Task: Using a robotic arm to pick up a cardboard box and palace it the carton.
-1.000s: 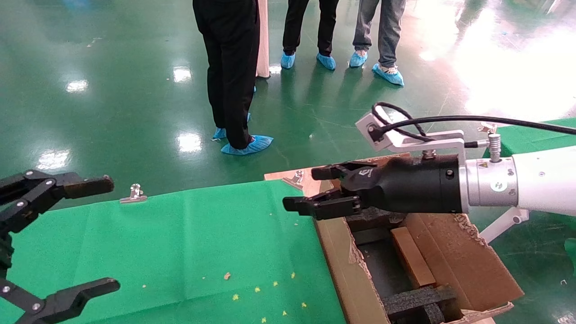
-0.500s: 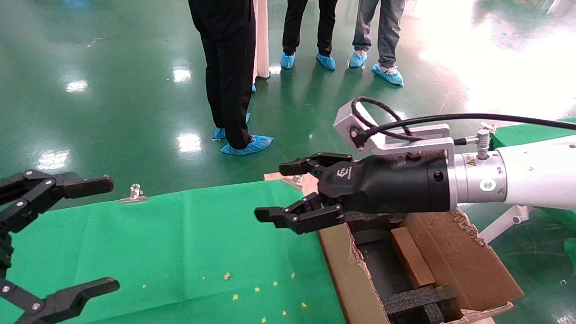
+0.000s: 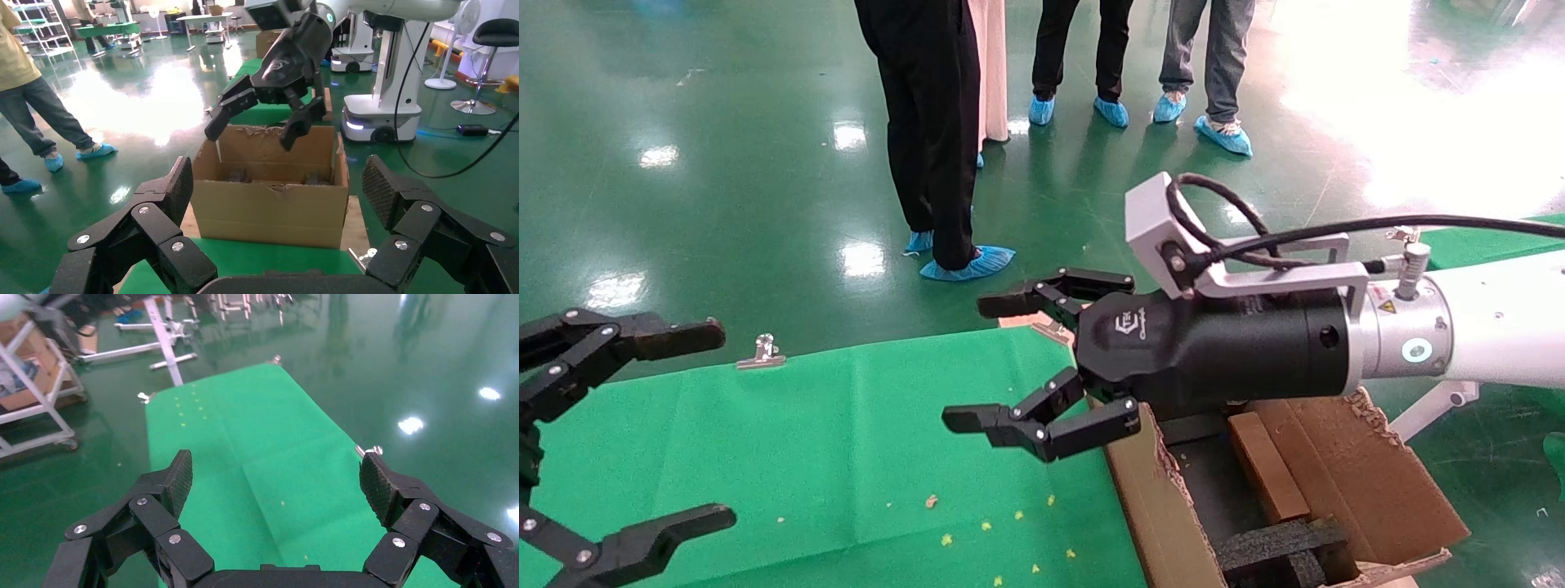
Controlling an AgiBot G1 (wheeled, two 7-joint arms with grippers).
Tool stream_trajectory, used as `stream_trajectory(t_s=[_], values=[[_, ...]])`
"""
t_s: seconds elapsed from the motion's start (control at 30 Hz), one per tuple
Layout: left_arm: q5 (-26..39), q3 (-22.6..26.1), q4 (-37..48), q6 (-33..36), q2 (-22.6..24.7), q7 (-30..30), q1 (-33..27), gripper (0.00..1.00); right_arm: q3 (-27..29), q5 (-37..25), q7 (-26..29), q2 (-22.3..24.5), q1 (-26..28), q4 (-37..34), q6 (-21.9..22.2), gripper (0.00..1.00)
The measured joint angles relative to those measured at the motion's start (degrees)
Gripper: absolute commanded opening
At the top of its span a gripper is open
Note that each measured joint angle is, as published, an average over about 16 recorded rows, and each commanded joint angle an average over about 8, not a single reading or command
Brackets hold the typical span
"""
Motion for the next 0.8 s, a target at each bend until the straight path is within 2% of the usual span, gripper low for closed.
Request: stream_trajectory(t_s=[0.53,0.8], values=[[0.0,0.0,0.0,0.0,0.0,0.0,0.0,1.00,21.0,-0.7,-6.6,-4.2,-12.4,-1.0,-11.0,1.00],[0.0,0.1,0.0,0.0,0.0,0.0,0.0,1.00,29.5,-1.0,-9.1,-5.8,-17.4,-1.5,-15.4,1.00]])
